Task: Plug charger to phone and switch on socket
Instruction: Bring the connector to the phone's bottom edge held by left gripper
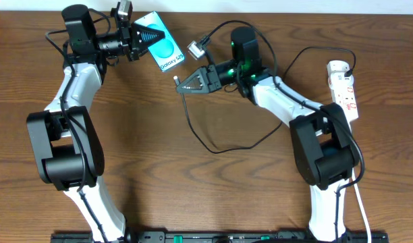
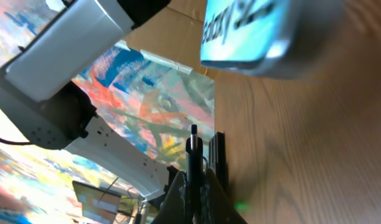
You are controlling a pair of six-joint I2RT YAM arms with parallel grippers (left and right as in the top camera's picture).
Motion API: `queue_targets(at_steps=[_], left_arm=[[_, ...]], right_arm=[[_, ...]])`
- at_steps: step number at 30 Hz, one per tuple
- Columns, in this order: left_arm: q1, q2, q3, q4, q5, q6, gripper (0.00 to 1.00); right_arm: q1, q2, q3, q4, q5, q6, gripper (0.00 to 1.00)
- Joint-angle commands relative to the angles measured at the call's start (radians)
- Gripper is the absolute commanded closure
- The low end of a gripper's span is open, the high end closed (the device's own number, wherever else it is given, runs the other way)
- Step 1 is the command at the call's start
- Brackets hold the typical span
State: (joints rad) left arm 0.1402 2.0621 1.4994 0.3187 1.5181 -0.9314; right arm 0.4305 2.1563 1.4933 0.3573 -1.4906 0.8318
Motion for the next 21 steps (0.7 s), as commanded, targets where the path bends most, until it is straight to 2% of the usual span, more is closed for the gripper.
queue_targets(at_steps=[1,21], left_arm=[[-0.002,-0.021,0.008,0.009,0.051,-0.006,0.92],[-0.045,-0.021,0.008,0.009,0.053,-0.006,0.93]], right_arm=[[-0.024,0.004,0.003,0.002,-0.037,-0.018,0.99],[-0.018,0.004,0.003,0.002,-0.031,-0.034,0.99]])
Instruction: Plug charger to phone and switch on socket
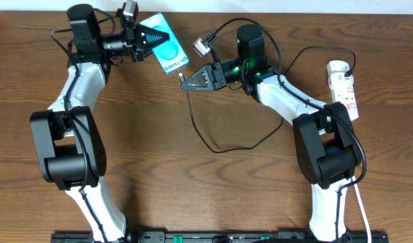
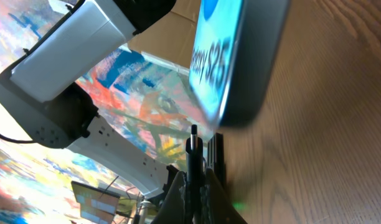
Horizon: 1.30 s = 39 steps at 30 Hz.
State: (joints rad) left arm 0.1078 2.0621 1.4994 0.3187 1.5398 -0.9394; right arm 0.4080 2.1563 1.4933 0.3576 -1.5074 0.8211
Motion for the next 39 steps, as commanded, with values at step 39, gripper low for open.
queue_targets(at_steps=[39], left_arm=[[-0.014,-0.021,0.008,0.01,0.032,0.003,0.93]], right_arm=[[-0.017,0.004,0.003,0.021,0.013,-0.029,0.99]])
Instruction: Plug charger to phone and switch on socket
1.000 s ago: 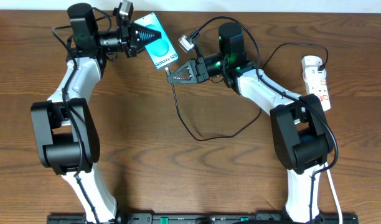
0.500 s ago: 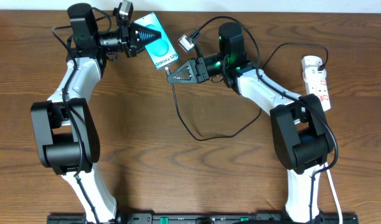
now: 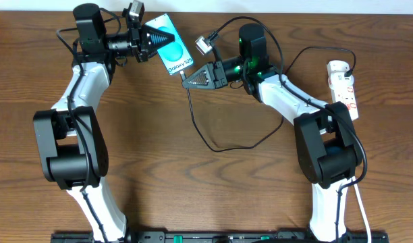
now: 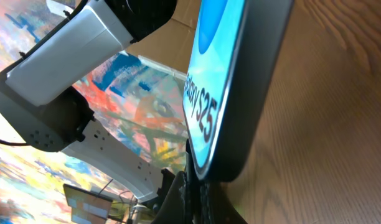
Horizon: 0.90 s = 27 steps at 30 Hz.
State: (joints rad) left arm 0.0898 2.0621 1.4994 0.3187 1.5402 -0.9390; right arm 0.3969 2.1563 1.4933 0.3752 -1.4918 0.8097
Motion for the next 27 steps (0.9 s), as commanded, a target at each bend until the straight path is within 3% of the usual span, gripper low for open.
queue_targets(at_steps=[1,27], left_arm=[[0.004,-0.021,0.008,0.01,0.031,0.003,0.93],[0.004,-0.021,0.008,0.009,0.031,0.002,0.93]], right_arm=[[-0.006,0.004,0.003,0.003,-0.002,-0.018,0.99],[-0.029,0.004,0.003,0.006,-0.003,-0.018,0.99]])
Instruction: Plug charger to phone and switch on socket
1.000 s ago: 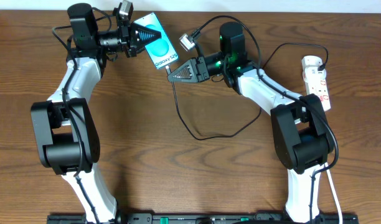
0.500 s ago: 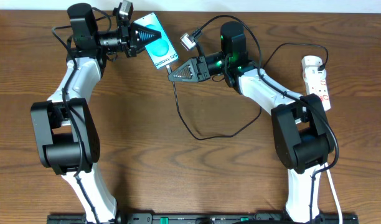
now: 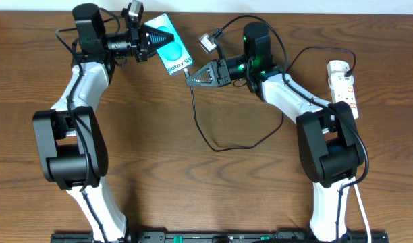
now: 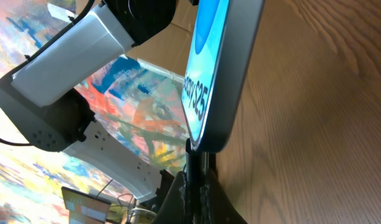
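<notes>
A phone (image 3: pixel 173 52) with a blue screen reading Galaxy S25 is held off the table at the back, with my left gripper (image 3: pixel 154 38) shut on its top end. From the right, my right gripper (image 3: pixel 191 77) is shut on the black charger plug (image 4: pixel 193 163). The plug's tip meets the lower edge of the phone (image 4: pixel 223 68); the port itself is hidden. The black cable (image 3: pixel 213 144) loops over the table. A white power strip (image 3: pixel 344 86) lies at the far right, its switch too small to read.
A small grey connector (image 3: pixel 206 42) on the cable hangs near my right arm. A second black cord runs from the power strip toward the right arm. Brown wooden table (image 3: pixel 193 196) all around.
My right gripper with the plug has shifted slightly toward the phone's lower end. In the wrist view the phone no longer covers the plug; the plug's tip now stands at the phone's bottom edge.
First my left gripper held the phone at the back left, with the plug well short of it. Then the phone was further right and the plug nearer. Later the phone's lower end was over the plug, and now the tip touches its edge.
</notes>
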You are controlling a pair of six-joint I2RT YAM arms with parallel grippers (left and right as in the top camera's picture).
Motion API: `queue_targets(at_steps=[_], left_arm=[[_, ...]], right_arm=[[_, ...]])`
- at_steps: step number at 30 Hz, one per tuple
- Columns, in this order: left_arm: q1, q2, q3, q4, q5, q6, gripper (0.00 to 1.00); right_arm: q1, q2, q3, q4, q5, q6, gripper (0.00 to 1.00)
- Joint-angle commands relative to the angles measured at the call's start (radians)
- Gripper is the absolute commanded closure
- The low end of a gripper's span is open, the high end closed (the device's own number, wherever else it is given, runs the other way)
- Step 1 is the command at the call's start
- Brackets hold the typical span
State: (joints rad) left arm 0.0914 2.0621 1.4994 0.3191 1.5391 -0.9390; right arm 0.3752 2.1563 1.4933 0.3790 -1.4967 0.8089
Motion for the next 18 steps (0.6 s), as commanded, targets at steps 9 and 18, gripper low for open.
queue_targets(at_steps=[9,18], left_arm=[[0.003,-0.021,0.008,0.009,0.032,0.002,0.93],[0.003,-0.021,0.008,0.009,0.032,0.002,0.93]], right_arm=[[-0.006,0.004,0.003,0.003,0.003,-0.017,0.99],[0.01,0.004,0.003,0.003,0.014,-0.017,0.99]])
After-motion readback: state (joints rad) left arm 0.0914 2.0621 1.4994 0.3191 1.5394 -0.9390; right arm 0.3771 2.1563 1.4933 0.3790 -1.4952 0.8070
